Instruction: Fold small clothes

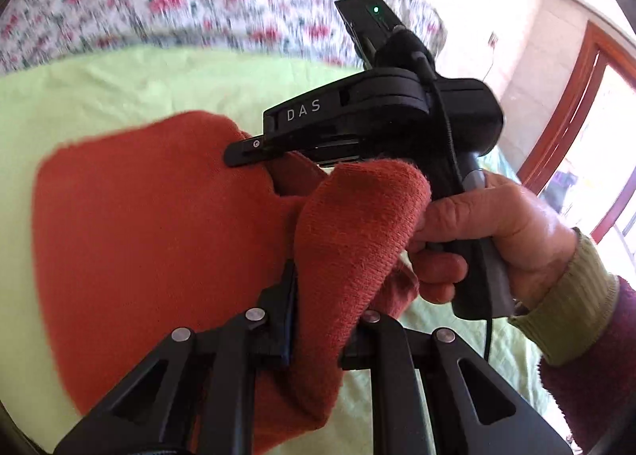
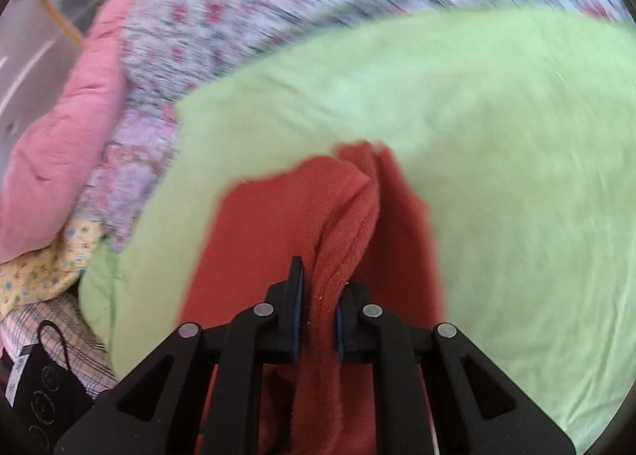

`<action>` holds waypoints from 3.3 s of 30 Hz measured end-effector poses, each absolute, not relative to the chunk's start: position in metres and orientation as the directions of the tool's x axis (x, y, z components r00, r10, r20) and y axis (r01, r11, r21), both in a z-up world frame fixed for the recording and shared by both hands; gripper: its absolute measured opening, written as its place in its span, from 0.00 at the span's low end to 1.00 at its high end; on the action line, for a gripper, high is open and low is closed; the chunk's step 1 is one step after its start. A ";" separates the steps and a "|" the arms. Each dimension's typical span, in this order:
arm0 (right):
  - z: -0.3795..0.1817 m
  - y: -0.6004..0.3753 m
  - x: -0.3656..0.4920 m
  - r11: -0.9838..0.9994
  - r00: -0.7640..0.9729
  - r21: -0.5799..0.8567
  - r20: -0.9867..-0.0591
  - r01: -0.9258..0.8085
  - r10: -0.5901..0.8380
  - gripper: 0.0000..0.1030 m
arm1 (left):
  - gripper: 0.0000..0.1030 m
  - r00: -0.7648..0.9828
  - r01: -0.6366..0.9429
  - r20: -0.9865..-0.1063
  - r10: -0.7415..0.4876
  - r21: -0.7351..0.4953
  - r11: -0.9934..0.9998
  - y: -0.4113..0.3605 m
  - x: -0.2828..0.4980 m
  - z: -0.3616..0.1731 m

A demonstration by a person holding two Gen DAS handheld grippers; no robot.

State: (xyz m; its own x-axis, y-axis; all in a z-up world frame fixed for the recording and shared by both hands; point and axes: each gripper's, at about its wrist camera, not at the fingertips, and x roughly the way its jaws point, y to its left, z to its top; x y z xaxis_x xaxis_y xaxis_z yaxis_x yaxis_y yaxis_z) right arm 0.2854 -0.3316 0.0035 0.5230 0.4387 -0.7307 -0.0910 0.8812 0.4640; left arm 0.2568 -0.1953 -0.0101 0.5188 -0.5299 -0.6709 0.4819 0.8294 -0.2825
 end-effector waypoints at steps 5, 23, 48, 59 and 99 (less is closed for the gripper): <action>-0.014 -0.350 0.283 0.865 0.524 0.497 -0.719 -0.070 0.456 0.13 | 0.13 0.534 0.484 -0.670 -0.516 -0.257 0.836 -0.202 0.255 -0.012; -0.009 -0.373 0.256 0.870 0.585 0.492 -0.714 0.029 0.384 0.70 | 0.52 0.424 0.511 -0.671 -0.608 -0.377 0.773 -0.189 0.233 -0.007; -0.022 -0.352 0.240 0.847 0.481 0.532 -0.739 -0.011 0.471 0.75 | 0.68 0.390 0.098 -0.667 -0.636 -0.656 0.748 -0.016 0.291 -0.040; -0.035 -0.336 0.244 0.851 0.450 0.526 -0.758 -0.007 0.472 0.34 | 0.29 0.371 0.127 -0.659 -0.654 -0.662 0.739 -0.043 0.334 -0.063; -0.003 -0.177 0.195 0.854 0.606 0.512 -0.653 -0.089 0.455 0.55 | 0.48 0.592 0.156 -0.773 -0.228 -0.168 0.973 0.109 0.125 0.003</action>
